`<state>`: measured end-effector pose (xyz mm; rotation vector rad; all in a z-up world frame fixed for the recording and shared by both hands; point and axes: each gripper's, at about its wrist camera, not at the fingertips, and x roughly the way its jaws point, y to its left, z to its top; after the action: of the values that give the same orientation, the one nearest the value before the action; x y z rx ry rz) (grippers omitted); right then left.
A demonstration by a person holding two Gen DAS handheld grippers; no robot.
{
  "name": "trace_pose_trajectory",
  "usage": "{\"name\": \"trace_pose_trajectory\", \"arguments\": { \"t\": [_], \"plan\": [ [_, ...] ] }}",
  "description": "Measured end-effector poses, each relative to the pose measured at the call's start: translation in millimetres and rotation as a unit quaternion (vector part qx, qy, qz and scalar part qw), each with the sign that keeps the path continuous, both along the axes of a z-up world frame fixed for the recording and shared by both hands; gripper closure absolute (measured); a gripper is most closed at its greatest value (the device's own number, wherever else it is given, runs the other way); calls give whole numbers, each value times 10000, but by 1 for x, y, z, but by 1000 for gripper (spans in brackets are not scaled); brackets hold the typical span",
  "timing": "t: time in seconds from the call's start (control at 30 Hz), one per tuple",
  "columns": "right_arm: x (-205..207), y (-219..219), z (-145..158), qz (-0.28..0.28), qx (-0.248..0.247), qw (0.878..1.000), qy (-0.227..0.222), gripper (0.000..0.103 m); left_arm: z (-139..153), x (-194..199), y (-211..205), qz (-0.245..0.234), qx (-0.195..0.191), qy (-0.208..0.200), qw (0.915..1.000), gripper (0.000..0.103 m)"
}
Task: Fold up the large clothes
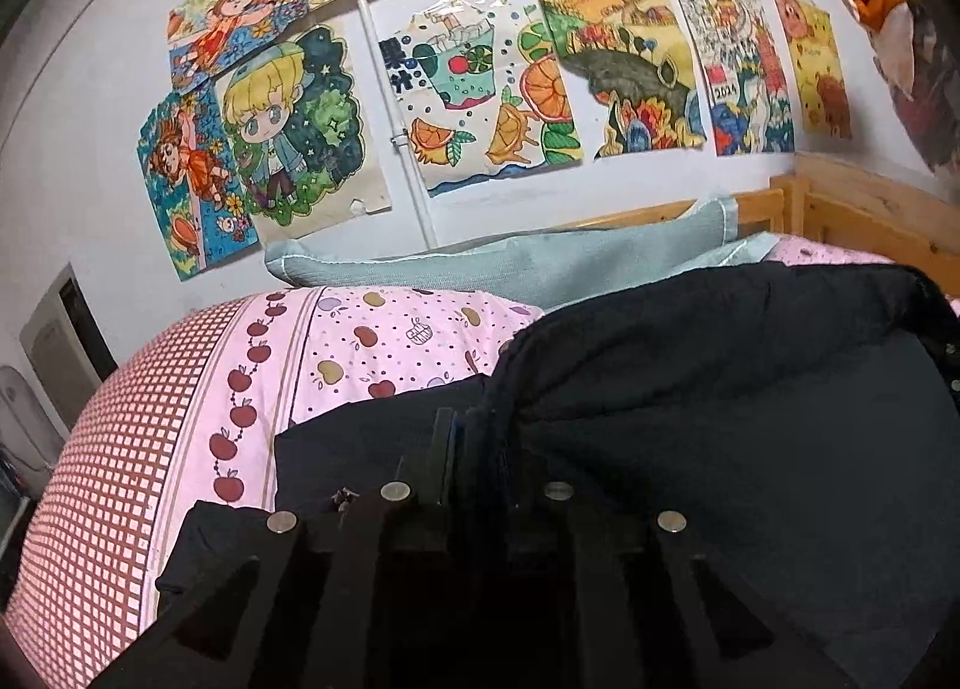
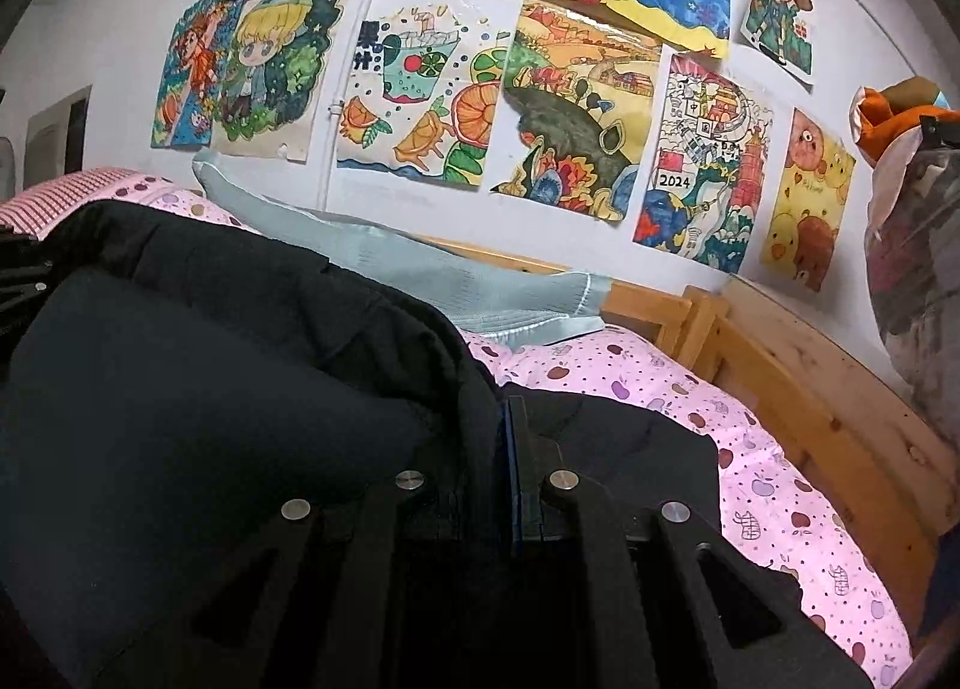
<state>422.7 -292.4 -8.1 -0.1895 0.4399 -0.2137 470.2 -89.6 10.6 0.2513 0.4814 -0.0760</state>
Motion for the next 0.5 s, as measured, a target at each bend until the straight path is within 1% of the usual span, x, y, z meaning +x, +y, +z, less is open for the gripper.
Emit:
{"name": "trace_pose_trajectory", "arguments": {
  "t": [0.13, 0.23, 0.3, 0.33, 0.37, 0.4, 0.43, 0.47, 0.5],
  "plan": [
    [1, 1, 5, 49, -31, 10000, 65, 95, 4, -1, 7, -13, -154, 83, 9998, 90],
    [2, 1, 10, 101, 12, 9999, 126, 91, 8, -1, 13, -26, -320, 166, 9993, 88],
    [-2, 0, 16, 137, 69, 9998, 84, 87, 11, -3, 17, -39, -460, 204, 9987, 87],
    [-6, -2, 20, 182, 119, 9998, 21, 83, 14, -5, 20, -62, -567, 205, 9982, 87],
    [-11, -4, 24, 225, 183, 9996, -42, 72, 16, -8, 22, -85, -662, 186, 9976, 86],
    [-18, -7, 30, 246, 258, 9993, -141, 65, 18, -10, 25, -110, -757, 159, 9969, 83],
    [-22, -9, 34, 243, 294, 9991, -208, 50, 19, -13, 28, -128, -847, 119, 9963, 81],
    [-30, -12, 40, 254, 370, 9985, -327, 43, 22, -17, 31, -157, -964, 45, 9952, 72],
    [-38, -15, 46, 296, 476, 9975, -423, 42, 24, -22, 33, -200, -1061, -29, 9941, 55]
  ]
}}
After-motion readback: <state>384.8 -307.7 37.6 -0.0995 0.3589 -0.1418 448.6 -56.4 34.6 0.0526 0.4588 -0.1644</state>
